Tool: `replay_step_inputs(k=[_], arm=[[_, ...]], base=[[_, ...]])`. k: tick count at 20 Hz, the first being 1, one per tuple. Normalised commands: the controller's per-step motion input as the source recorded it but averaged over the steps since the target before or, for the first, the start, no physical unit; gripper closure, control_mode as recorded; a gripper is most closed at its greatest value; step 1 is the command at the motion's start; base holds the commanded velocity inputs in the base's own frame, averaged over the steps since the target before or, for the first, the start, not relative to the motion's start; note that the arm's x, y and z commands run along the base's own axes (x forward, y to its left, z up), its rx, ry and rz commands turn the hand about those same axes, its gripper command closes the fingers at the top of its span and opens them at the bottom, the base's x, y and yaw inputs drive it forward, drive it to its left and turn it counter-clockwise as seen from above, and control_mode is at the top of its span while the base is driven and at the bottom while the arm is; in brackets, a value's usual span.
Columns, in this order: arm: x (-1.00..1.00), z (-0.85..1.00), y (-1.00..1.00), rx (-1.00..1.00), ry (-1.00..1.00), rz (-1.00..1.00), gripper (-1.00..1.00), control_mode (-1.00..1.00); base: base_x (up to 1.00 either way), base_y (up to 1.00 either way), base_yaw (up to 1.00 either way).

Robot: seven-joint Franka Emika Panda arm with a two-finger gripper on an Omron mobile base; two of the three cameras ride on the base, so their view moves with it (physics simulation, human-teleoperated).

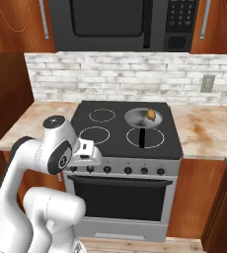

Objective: Take the chicken drumsticks from the pan and place one on each plate on the dining counter.

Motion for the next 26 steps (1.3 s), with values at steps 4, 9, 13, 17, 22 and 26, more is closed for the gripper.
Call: replay_step_inputs(k=[4,9,13,17,22,26], arm=[[0.0,0.0,0.0,0.0,0.0,0.0,-1.0,1.0],[0.0,0.0,0.0,0.0,0.0,0.0,-1.0,1.0],[0.0,0.0,0.0,0.0,0.0,0.0,-1.0,1.0],[0.0,0.0,0.0,0.0,0.0,0.0,-1.0,1.0],[0.0,0.0,0.0,0.0,0.0,0.0,-1.0,1.0],[0.46,0.0,-0.13,0.0,-0.1,-0.13,-1.0,-1.0]], base=[[0.38,-0.6,0.43],[0.45,-0.7,0.29],[0.65,-0.24,0.07],[0.6,-0.01,0.0],[0.33,-0.03,-0.08],[0.0,0.0,0.0]])
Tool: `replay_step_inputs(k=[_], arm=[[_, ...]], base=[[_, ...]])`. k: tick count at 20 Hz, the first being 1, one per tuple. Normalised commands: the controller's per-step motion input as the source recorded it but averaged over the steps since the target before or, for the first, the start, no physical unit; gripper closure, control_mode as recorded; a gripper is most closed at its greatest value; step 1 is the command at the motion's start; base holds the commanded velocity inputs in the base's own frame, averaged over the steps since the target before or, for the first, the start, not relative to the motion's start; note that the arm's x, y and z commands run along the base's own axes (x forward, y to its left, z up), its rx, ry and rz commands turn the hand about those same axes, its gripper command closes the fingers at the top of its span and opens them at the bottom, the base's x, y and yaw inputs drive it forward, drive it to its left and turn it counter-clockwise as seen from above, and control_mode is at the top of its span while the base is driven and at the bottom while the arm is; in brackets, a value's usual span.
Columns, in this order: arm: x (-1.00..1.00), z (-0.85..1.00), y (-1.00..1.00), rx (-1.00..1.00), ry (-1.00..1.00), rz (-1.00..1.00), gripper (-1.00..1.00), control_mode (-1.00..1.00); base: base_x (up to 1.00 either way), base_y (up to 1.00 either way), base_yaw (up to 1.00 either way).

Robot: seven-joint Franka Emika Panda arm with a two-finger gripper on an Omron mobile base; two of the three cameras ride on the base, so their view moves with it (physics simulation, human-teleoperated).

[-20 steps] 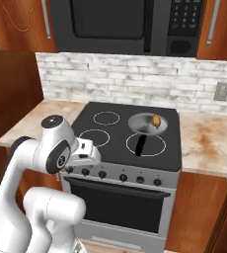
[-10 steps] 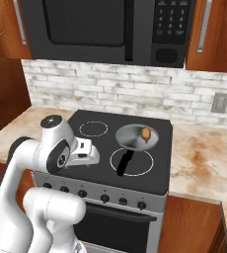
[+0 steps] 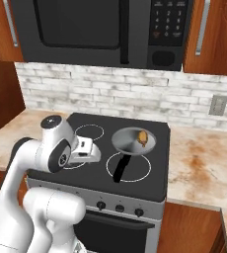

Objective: Take the chicken drumsticks from the pan and place one on each plate on the dining counter.

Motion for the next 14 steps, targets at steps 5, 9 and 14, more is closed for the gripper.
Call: replay_step_inputs(k=[5,9,14], arm=[[0.55,0.19,-0.41,0.01,-0.03,-0.13,-1.0,-1.0],[0.54,0.5,-0.61,0.01,0.14,0.0,-1.0,-1.0],[0.67,0.19,-0.67,0.0,0.07,0.02,-1.0,-1.0]], base=[[0.0,0.0,0.0],[0.0,0.0,0.0],[0.0,0.0,0.0]])
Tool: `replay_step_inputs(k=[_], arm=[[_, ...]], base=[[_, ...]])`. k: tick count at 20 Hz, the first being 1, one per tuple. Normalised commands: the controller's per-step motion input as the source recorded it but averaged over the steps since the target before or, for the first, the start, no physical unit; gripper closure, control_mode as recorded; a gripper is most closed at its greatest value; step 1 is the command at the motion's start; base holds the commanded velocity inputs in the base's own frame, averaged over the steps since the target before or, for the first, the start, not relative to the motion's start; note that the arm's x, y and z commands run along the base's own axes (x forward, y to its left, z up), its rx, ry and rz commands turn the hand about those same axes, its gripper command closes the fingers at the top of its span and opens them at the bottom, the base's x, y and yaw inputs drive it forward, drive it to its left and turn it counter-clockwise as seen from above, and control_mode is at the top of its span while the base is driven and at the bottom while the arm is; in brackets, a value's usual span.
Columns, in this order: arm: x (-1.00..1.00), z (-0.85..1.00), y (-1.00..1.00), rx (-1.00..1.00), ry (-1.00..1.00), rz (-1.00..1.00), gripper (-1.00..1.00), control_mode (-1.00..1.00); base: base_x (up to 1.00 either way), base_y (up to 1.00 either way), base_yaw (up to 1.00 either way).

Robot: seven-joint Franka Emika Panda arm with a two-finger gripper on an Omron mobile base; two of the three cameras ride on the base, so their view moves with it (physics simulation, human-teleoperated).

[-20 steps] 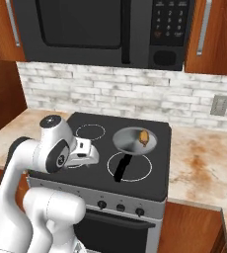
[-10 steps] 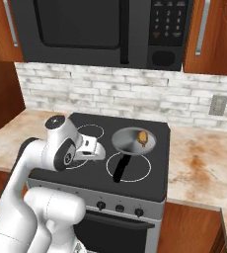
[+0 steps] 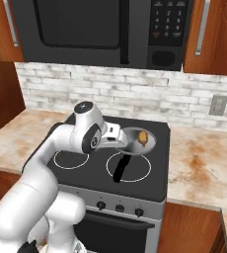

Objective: Take the chicken drumsticks from the pan and place one on each plate on the dining counter.

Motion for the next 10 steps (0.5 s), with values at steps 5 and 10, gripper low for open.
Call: replay_step_inputs(k=[5,10], arm=[[0.72,-0.07,-0.6,0.01,0.0,0.07,-1.0,-1.0],[0.78,-0.2,-0.37,0.0,0.02,0.1,-1.0,-1.0]], base=[[0.0,0.0,0.0],[0.0,0.0,0.0]])
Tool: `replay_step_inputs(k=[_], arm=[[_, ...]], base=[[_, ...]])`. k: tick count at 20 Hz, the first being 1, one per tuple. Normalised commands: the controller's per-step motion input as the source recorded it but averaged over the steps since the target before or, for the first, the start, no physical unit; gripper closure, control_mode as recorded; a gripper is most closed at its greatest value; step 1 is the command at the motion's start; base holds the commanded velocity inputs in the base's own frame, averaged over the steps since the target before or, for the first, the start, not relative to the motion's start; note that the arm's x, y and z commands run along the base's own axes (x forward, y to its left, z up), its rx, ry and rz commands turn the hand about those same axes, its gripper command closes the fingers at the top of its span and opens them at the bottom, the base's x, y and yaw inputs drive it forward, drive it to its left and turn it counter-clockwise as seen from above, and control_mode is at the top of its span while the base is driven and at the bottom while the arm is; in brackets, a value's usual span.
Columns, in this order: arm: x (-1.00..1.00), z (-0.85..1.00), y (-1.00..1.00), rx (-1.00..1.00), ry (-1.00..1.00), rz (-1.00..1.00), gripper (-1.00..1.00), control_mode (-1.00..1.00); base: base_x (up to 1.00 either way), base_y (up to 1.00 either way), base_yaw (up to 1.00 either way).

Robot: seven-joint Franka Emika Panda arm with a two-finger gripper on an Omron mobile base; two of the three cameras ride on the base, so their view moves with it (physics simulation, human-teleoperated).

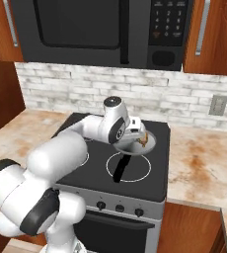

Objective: Take the chicken drumsticks from the pan and place one on each plate on the dining counter.

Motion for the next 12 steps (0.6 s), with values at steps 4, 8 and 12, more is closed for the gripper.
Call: replay_step_inputs(k=[4,8,12], arm=[[0.81,-0.29,-0.22,0.0,0.08,0.08,-1.0,-1.0],[0.77,-0.37,-0.2,0.0,0.12,0.09,-1.0,-1.0],[0.69,-0.48,-0.23,0.0,0.08,0.07,-1.0,-1.0]], base=[[0.0,0.0,0.0],[0.0,0.0,0.0],[0.0,0.0,0.0]])
